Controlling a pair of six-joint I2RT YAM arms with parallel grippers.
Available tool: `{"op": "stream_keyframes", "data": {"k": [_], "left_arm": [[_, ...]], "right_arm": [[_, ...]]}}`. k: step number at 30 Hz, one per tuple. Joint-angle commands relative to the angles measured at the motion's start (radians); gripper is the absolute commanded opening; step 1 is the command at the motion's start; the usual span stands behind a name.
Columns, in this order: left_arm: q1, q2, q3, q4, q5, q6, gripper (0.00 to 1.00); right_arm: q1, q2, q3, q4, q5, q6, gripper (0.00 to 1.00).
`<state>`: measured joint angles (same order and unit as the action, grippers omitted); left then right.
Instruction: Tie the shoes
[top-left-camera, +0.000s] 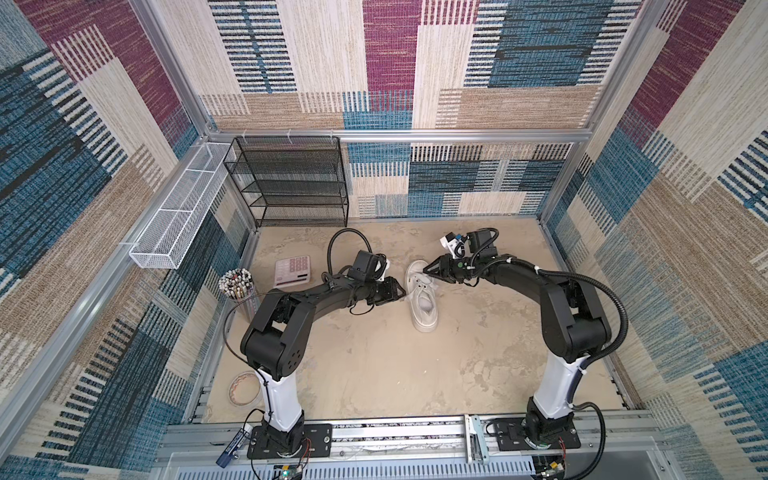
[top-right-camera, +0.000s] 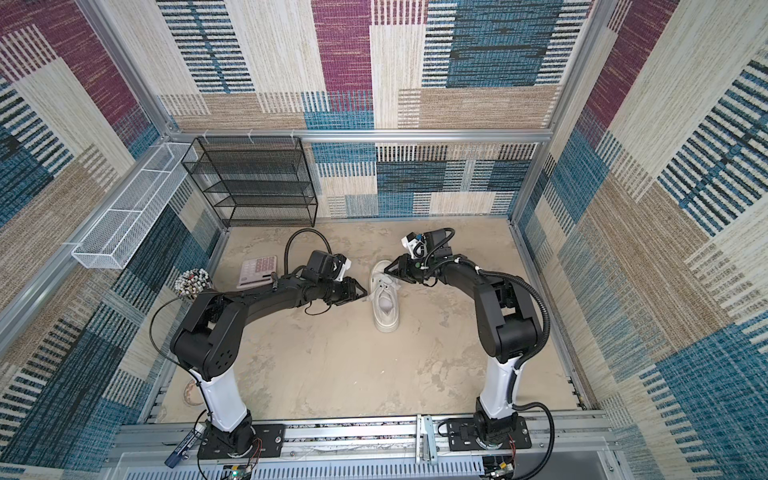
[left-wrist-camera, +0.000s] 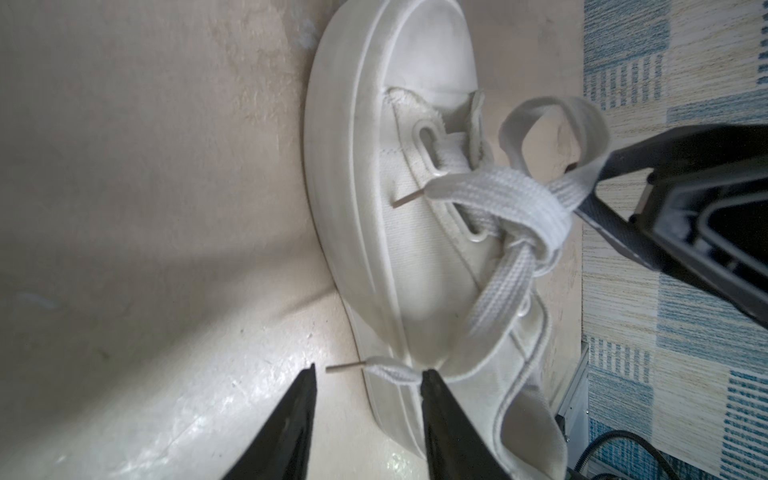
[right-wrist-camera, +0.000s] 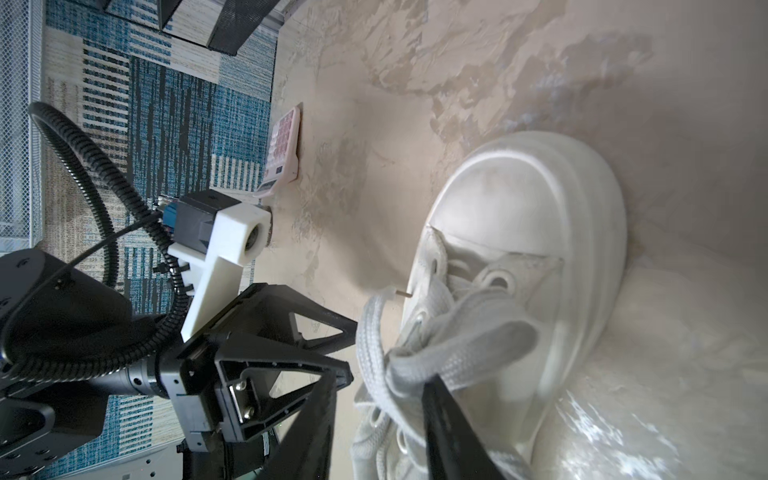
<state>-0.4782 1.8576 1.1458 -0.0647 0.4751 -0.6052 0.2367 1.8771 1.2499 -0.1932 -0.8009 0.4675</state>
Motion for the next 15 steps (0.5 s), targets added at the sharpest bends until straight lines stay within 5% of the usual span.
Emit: {"op": "stream_keyframes", "data": {"k": [1,15], "left_arm": [[0.016,-0.025,0.002,0.011,-0.008,0.016,0.49],[0.049,0.155,0.29,-0.024,0.137,0.008,0.5]], "right_arm": [[-0.016,-0.019,0.004,0.004,0.017,0.013,0.39],[-0.084,-0.059,-0.175,0.054,-0.048,0.006,0.4]]}}
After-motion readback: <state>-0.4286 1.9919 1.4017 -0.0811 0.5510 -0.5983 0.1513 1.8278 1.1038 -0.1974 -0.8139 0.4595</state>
